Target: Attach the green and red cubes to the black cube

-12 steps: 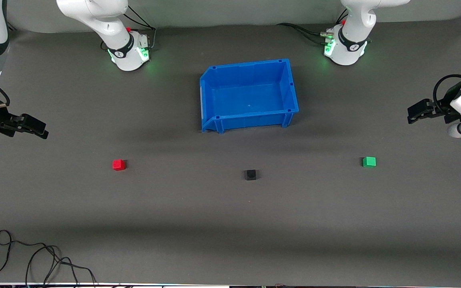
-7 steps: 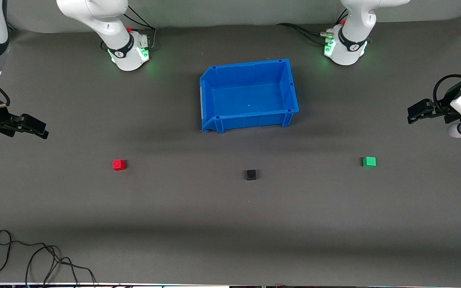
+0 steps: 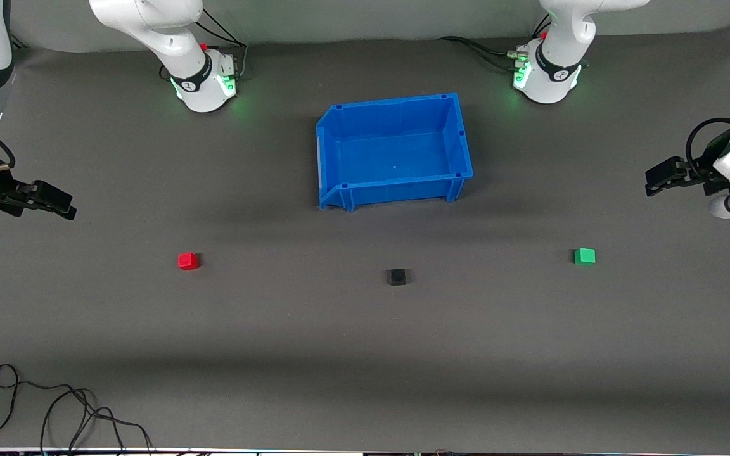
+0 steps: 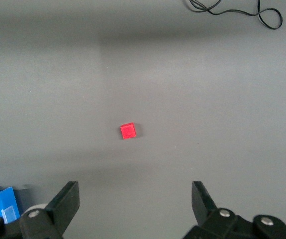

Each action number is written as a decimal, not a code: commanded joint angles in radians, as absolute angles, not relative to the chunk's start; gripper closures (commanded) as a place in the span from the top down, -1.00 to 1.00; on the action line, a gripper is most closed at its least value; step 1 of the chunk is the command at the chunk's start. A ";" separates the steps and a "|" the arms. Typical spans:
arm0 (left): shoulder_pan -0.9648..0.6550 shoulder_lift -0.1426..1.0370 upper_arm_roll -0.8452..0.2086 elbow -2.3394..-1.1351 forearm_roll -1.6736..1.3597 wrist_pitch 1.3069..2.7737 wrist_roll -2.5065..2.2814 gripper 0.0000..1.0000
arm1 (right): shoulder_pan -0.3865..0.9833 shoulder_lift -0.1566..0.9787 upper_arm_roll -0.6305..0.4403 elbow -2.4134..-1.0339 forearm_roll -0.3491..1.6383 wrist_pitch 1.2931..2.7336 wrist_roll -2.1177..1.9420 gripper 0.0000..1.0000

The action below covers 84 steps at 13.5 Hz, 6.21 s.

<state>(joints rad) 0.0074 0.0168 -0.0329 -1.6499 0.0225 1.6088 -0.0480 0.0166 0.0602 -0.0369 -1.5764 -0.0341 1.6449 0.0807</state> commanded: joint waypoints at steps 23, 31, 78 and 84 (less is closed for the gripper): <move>0.209 0.187 -0.037 -2.017 -0.359 2.074 -1.105 1.00 | 0.060 0.448 -0.028 -2.092 0.011 2.564 0.038 1.00; 0.206 0.371 -0.040 -2.089 -0.506 2.327 -0.962 1.00 | 0.054 0.469 -0.028 -2.189 0.012 2.701 0.021 0.71; -0.455 0.601 -0.043 -1.793 -0.630 2.675 -1.620 -0.67 | 0.531 0.765 -0.029 -1.359 0.157 2.129 2.123 -1.00; -0.485 0.655 -0.041 -1.795 -0.623 2.707 -1.620 -0.67 | 0.598 0.903 -0.031 -1.231 0.141 2.129 2.259 -1.00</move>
